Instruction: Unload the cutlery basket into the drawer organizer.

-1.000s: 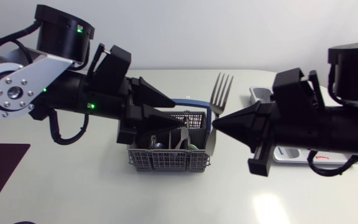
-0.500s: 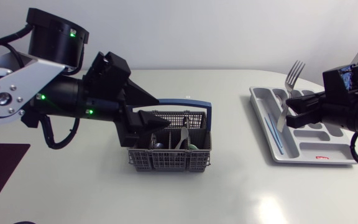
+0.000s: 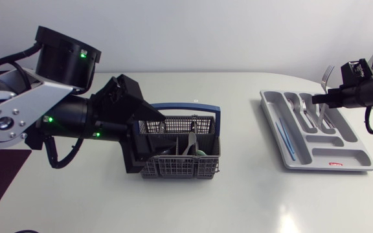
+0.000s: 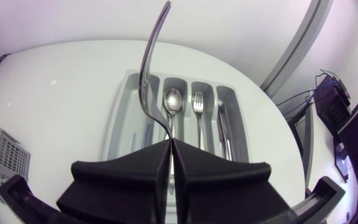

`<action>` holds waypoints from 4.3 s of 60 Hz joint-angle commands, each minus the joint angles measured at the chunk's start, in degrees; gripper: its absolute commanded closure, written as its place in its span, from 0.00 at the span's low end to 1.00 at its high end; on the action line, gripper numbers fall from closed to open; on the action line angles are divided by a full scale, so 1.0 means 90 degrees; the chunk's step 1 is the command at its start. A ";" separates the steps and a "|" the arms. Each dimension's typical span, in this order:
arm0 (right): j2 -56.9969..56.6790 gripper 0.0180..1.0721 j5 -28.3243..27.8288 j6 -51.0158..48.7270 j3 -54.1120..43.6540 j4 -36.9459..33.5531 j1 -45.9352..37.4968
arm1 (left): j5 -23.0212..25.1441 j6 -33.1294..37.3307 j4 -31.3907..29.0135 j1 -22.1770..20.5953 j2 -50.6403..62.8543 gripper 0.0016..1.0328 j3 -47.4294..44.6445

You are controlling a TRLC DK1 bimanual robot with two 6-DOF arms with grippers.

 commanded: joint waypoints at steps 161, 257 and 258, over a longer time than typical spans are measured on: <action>-0.3227 0.31 -0.0036 -0.0806 -0.3308 0.0722 0.2518 | -0.2014 0.2133 0.0263 -0.1783 0.1319 0.24 0.0401; -0.0600 0.67 -0.0554 0.0580 -0.1003 -0.0734 0.6034 | -0.2023 0.2045 0.0674 -0.1109 0.0577 0.24 -0.0858; -0.0570 0.70 -0.0544 0.0580 -0.1003 -0.0734 0.6053 | -0.2023 0.2055 0.0674 -0.1109 0.0567 0.24 -0.0858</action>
